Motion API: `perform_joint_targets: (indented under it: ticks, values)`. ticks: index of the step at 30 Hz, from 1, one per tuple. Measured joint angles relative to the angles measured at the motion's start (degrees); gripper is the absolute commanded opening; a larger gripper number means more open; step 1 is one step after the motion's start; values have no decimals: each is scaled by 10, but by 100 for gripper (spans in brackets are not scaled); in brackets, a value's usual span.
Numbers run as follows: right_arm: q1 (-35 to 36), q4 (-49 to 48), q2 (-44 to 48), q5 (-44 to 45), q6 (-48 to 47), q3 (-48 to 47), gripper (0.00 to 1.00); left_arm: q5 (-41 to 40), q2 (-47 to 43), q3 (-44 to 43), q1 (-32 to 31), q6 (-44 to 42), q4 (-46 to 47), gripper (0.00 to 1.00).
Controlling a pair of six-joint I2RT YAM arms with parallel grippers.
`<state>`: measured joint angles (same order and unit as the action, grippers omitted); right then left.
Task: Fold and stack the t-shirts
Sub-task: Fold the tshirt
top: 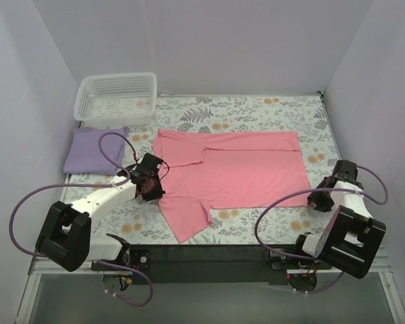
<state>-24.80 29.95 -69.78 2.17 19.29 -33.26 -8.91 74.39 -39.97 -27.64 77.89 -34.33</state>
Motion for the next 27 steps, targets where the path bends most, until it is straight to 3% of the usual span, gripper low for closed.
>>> perform_joint_targets:
  ticks: [5, 8, 9, 27]
  values:
    - [-4, -6, -7, 4, -2, -1, 23, 6, 0, 1, 3, -2, 1, 0]
    - [-4, -16, -11, 2, -3, -2, 11, 9, 0, 1, 5, -2, 1, 0]
    - [-5, -18, -13, 1, -3, -3, 3, 9, 0, 1, 5, -2, 1, 0]
    - [-5, 4, -3, -43, -12, -28, 1, 13, 0, 2, 9, -5, 1, 0]
